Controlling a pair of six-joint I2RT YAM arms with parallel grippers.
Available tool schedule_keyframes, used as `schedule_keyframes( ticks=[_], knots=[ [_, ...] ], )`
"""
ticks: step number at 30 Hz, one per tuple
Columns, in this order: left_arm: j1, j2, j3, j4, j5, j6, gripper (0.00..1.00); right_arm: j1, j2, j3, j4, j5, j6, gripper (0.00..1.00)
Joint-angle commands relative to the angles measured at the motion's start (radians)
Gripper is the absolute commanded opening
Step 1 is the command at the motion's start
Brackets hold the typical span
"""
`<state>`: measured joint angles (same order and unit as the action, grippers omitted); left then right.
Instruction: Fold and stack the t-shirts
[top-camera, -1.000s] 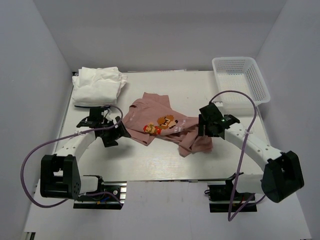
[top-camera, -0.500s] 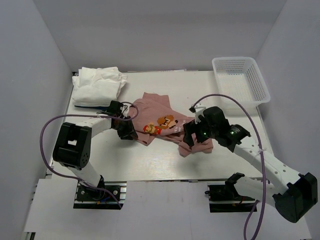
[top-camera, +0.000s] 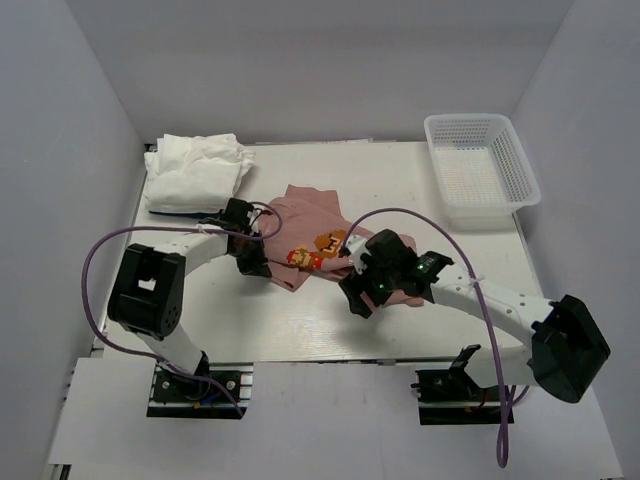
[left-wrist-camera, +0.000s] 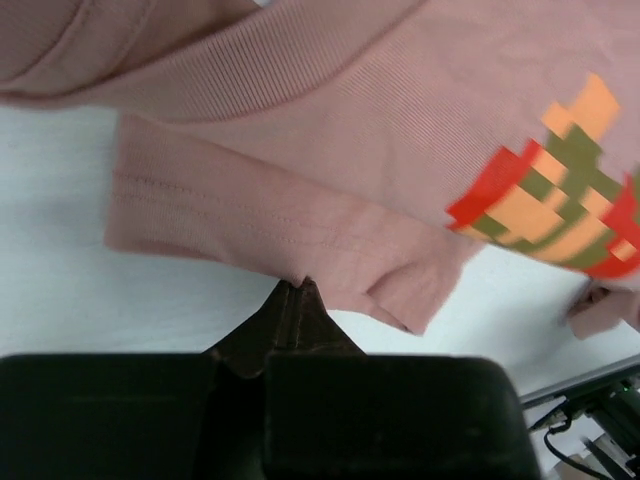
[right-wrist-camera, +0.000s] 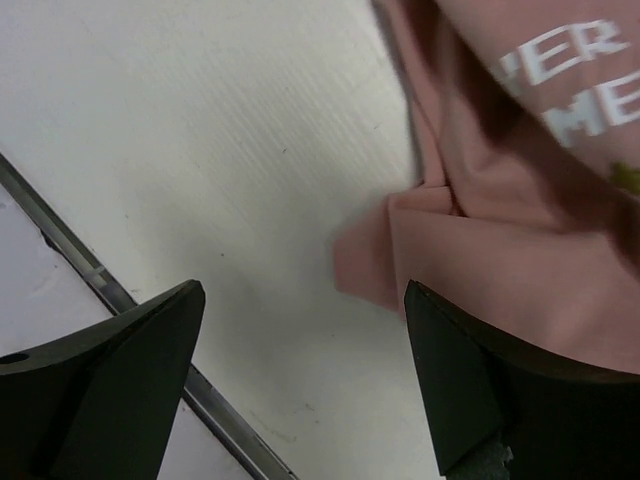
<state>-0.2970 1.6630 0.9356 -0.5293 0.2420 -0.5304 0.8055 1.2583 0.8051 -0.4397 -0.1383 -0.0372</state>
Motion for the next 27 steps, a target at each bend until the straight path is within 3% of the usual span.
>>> schedule_keyframes(
  ticks=[1,7,8,13,15,18,19,20,22,27],
  knots=[
    [-0.004,-0.139,0.035,-0.035,-0.006,0.018,0.0,0.03,0.026,-0.023,0.071,0.029,-0.01,0.85],
    [-0.004,-0.307,0.035,-0.098,-0.053,0.018,0.0,0.05,0.128,-0.067,0.119,0.118,0.016,0.8],
    [-0.004,-0.325,0.035,-0.098,-0.053,0.018,0.0,0.05,0.145,-0.072,0.119,0.209,0.031,0.8],
    [-0.004,-0.397,0.068,-0.127,-0.044,0.018,0.0,0.046,0.21,-0.046,0.102,0.289,0.06,0.63],
    [-0.004,-0.411,0.08,-0.127,-0.035,0.018,0.0,0.047,0.266,-0.031,0.079,0.33,0.072,0.61],
    [-0.004,-0.433,0.091,-0.136,-0.035,0.009,0.0,0.046,0.309,-0.007,0.056,0.379,0.097,0.45],
    [-0.004,-0.446,0.1,-0.136,-0.035,0.009,0.0,0.047,0.311,-0.004,0.058,0.379,0.102,0.36],
    [-0.004,-0.447,0.1,-0.136,-0.026,0.009,0.0,0.049,0.3,-0.006,0.056,0.385,0.109,0.17],
    [-0.004,-0.459,0.109,-0.146,-0.026,0.009,0.0,0.044,0.242,0.012,0.055,0.375,0.12,0.0],
    [-0.004,-0.47,0.227,-0.179,-0.089,0.038,0.0,0.04,0.075,0.129,0.004,0.358,0.112,0.0]
  ],
)
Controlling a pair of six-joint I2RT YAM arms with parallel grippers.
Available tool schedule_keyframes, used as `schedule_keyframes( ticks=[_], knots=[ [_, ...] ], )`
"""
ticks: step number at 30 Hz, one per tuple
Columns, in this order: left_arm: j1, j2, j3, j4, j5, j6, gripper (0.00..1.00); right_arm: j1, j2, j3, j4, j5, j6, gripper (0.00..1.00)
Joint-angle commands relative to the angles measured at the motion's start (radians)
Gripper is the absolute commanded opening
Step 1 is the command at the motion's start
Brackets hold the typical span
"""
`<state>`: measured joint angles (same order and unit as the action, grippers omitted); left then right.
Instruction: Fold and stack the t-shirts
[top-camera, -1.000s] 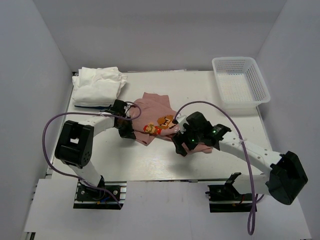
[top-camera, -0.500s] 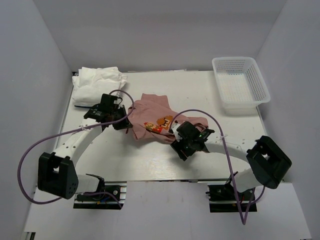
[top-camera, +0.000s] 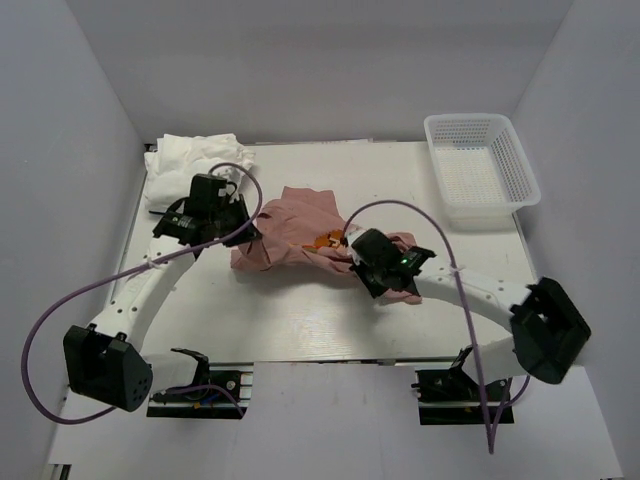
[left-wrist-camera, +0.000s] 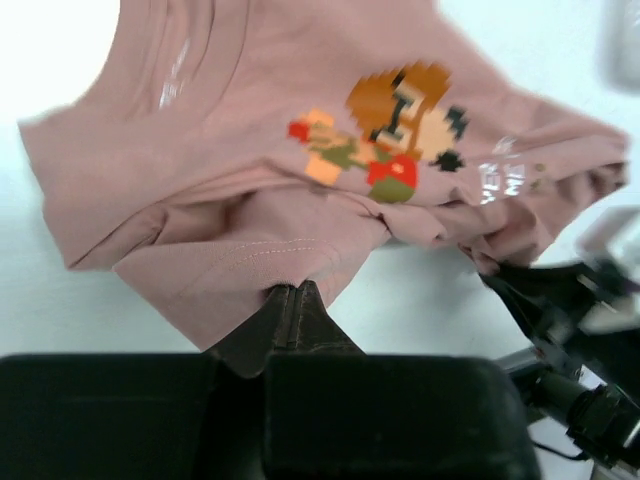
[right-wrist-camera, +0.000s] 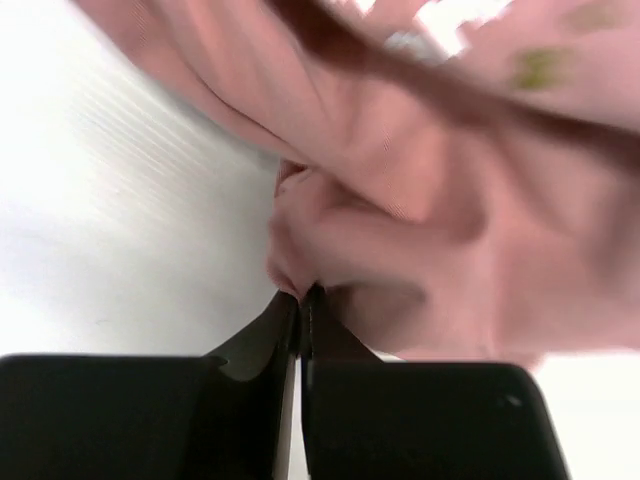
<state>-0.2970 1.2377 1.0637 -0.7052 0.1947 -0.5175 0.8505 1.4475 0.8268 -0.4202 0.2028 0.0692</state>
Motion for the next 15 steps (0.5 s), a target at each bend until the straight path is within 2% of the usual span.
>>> schedule_keyframes(
  ticks=[1,3,4,6,7,11,15],
  knots=[
    [-0.004,-0.044,0.122,-0.004,-0.052,0.025,0.0,-0.005,-0.18,0.174,-0.035,0.056,0.0,0.0],
    [0.005,-0.044,0.194,-0.004,-0.096,0.037,0.0,-0.007,-0.231,0.228,-0.048,0.124,0.015,0.0],
    [0.006,-0.044,0.221,-0.004,-0.116,0.057,0.0,-0.007,-0.257,0.285,-0.037,0.244,0.018,0.0],
    [0.006,-0.053,0.306,-0.004,-0.188,0.076,0.0,-0.013,-0.289,0.313,-0.014,0.318,-0.003,0.0],
    [0.006,-0.053,0.333,0.01,-0.23,0.098,0.0,-0.013,-0.298,0.342,0.042,0.416,-0.015,0.0],
    [0.006,-0.063,0.452,0.059,-0.355,0.138,0.0,-0.033,-0.322,0.394,0.206,0.549,-0.159,0.0],
    [0.006,-0.018,0.649,0.059,-0.501,0.18,0.0,-0.07,-0.323,0.468,0.345,0.649,-0.279,0.0]
  ],
)
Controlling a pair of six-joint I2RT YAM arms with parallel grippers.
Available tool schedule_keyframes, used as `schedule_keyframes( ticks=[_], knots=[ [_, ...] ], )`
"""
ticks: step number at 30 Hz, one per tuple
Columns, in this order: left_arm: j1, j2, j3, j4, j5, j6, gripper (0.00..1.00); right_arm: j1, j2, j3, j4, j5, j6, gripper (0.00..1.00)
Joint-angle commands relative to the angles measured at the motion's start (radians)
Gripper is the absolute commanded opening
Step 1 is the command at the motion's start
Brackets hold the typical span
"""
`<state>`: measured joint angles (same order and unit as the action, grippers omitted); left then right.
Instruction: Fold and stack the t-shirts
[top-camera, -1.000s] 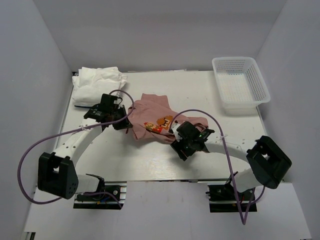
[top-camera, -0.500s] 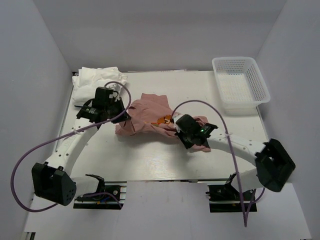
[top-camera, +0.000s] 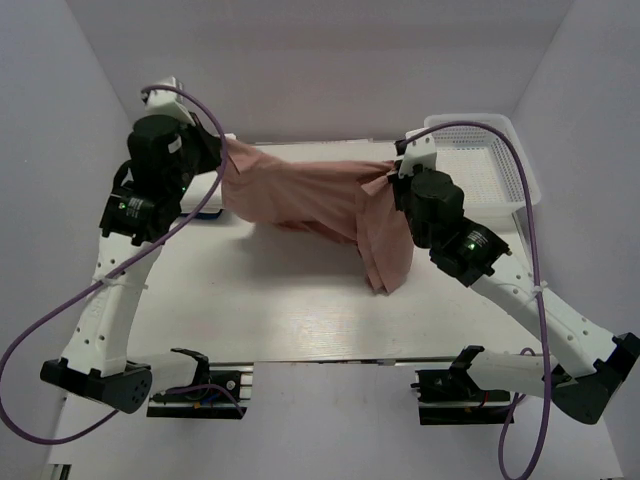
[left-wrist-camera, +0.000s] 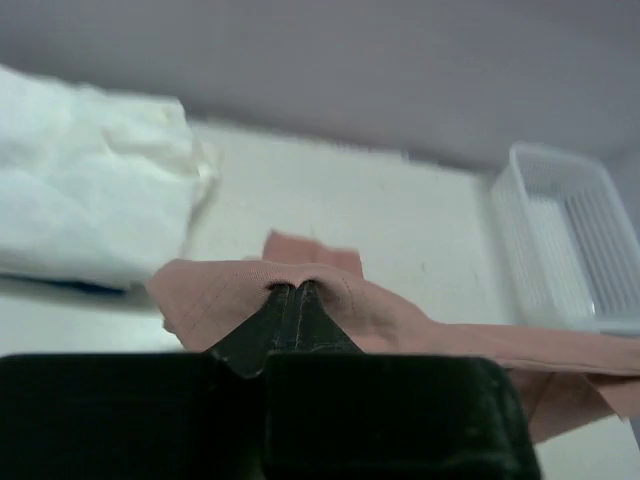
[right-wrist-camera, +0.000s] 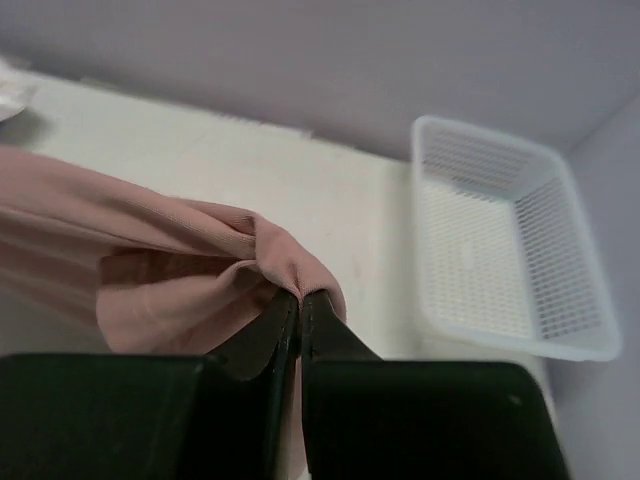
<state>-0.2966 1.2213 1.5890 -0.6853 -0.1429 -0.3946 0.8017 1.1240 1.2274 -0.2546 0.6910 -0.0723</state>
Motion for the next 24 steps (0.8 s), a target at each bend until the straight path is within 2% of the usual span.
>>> schedule_keyframes(
  ticks=[1,5,6,9,14,18,24],
  knots=[
    [0.005,-0.002,0.153,0.04,-0.203,0.069,0.0,-0.028,-0.003,0.078,0.205,0.168,-0.159,0.0],
    [0.005,0.01,0.25,0.139,-0.213,0.163,0.0,-0.064,-0.013,0.133,0.412,0.157,-0.348,0.0],
    [0.005,0.01,0.27,0.154,-0.213,0.172,0.0,-0.068,-0.01,0.17,0.42,0.15,-0.416,0.0],
    [0.005,0.02,0.351,0.202,-0.189,0.198,0.0,-0.078,-0.009,0.277,0.399,0.069,-0.467,0.0],
    [0.005,0.02,0.45,0.302,-0.179,0.246,0.0,-0.087,-0.029,0.362,0.379,-0.024,-0.532,0.0],
    [0.005,0.02,0.436,0.383,-0.181,0.283,0.0,-0.088,-0.01,0.403,0.353,-0.074,-0.57,0.0],
    [0.014,0.141,0.436,0.402,-0.219,0.327,0.0,-0.125,0.095,0.393,0.387,-0.045,-0.59,0.0]
  ],
)
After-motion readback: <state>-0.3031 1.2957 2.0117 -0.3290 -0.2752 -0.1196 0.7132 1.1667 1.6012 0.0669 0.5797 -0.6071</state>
